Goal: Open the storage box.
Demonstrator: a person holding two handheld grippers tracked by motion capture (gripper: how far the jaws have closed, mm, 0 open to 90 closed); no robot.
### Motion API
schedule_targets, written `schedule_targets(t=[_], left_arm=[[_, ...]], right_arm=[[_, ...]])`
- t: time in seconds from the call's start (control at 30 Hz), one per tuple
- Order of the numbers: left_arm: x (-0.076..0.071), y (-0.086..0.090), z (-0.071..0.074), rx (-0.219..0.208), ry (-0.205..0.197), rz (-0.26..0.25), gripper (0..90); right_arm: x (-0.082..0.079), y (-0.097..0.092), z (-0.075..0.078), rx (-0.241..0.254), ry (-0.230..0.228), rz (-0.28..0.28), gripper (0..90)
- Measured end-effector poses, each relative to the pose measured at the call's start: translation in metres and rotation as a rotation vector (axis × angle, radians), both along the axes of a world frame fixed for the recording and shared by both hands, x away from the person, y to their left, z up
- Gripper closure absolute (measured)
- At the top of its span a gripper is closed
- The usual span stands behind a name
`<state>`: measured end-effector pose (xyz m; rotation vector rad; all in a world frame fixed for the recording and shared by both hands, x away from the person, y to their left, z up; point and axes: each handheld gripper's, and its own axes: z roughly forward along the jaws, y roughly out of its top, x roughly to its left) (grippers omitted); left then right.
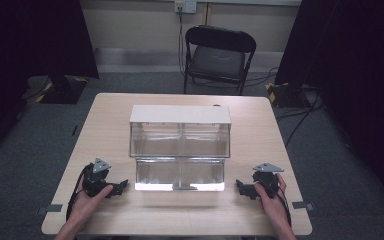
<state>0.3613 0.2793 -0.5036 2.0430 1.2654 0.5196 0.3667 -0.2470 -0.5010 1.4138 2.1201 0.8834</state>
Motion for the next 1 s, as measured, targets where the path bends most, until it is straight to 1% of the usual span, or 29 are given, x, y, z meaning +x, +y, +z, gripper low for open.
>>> schedule_targets(t=[0.13, 0.27, 0.3, 0.33, 0.37, 0.4, 0.43, 0.47, 0.5, 0.53, 0.57, 0.6, 0.63, 0.67, 0.7, 0.73, 0.77, 0.8, 0.83, 0.87, 0.9, 0.93, 0.97, 1.0], left_arm=[[0.0, 0.0, 0.0, 0.0, 0.0, 0.0, 0.0], [-0.001, 0.001, 0.001, 0.012, -0.003, -0.009, 1.0], [-0.002, 0.001, 0.0, -0.001, -0.006, -0.003, 1.7], [-0.002, 0.001, 0.0, -0.001, -0.006, -0.003, 2.2], [-0.002, 0.003, 0.002, 0.011, -0.004, -0.01, 3.1], [-0.002, 0.003, 0.002, 0.011, -0.004, -0.01, 4.9], [-0.003, 0.003, 0.003, 0.005, -0.013, -0.008, 8.3], [-0.003, 0.003, 0.003, 0.005, -0.013, -0.008, 12.2], [-0.004, 0.003, 0.005, -0.015, -0.014, 0.002, 18.8], [-0.004, 0.003, 0.005, -0.015, -0.014, 0.002, 19.2], [-0.005, 0.003, 0.006, -0.036, -0.006, -0.01, 19.2], [-0.008, 0.003, 0.008, -0.032, -0.016, -0.039, 16.9], [-0.01, 0.003, 0.01, -0.033, -0.026, -0.047, 18.2], [-0.01, 0.003, 0.01, -0.033, -0.026, -0.047, 19.2], [-0.012, 0.003, 0.012, -0.065, -0.023, -0.06, 19.2], [-0.014, 0.003, 0.013, -0.088, -0.017, -0.074, 19.2], [-0.018, 0.001, 0.016, -0.092, -0.024, -0.101, 18.7], [-0.018, 0.001, 0.016, -0.092, -0.024, -0.101, 18.8], [-0.022, -0.002, 0.019, -0.091, -0.04, -0.126, 18.8], [-0.024, -0.002, 0.022, -0.089, -0.038, -0.138, 19.2], [-0.024, -0.002, 0.022, -0.089, -0.038, -0.138, 20.4], [-0.026, -0.004, 0.024, -0.077, -0.054, -0.142, 20.4], [-0.028, -0.004, 0.027, -0.085, -0.074, -0.153, 20.6], [-0.03, -0.004, 0.031, -0.108, -0.082, -0.156, 19.9]], right_arm=[[0.001, 0.0, 0.0, -0.002, 0.002, 0.008, 0.9], [0.003, 0.0, 0.0, -0.004, 0.006, 0.017, 0.0], [0.003, 0.0, 0.0, -0.006, 0.006, 0.019, 0.0], [0.003, 0.0, 0.0, -0.006, 0.006, 0.019, 0.0], [0.004, 0.0, 0.0, -0.007, 0.008, 0.02, 0.0], [0.004, 0.0, 0.0, -0.007, 0.008, 0.02, 0.0], [0.003, 0.0, 0.0, -0.005, 0.009, 0.019, 0.0], [0.003, 0.0, 0.0, -0.005, 0.009, 0.019, 0.0], [0.004, 0.0, 0.0, -0.006, 0.008, 0.02, 0.0], [0.004, 0.0, 0.0, -0.006, 0.008, 0.02, 0.0], [0.004, 0.0, 0.0, -0.007, 0.008, 0.02, 0.0], [0.004, 0.0, 0.0, -0.006, 0.008, 0.02, 0.0], [0.004, 0.0, 0.0, -0.006, 0.008, 0.02, 0.0], [0.004, 0.0, 0.0, -0.006, 0.008, 0.02, 0.0], [0.004, 0.0, 0.0, -0.006, 0.008, 0.02, 0.0], [0.004, 0.0, 0.0, -0.006, 0.008, 0.02, 0.0], [0.003, 0.0, 0.0, -0.005, 0.009, 0.02, 0.0], [0.004, 0.0, 0.0, -0.006, 0.008, 0.02, 0.0], [0.004, 0.0, 0.0, -0.006, 0.008, 0.02, 0.0], [0.004, 0.0, 0.0, -0.006, 0.008, 0.02, 0.0], [0.004, 0.0, 0.0, -0.006, 0.008, 0.02, 0.0], [0.004, 0.0, 0.0, -0.006, 0.008, 0.02, 0.0], [0.004, 0.0, 0.0, -0.006, 0.008, 0.02, 0.0], [0.004, 0.0, 0.0, -0.006, 0.008, 0.02, 0.0]])
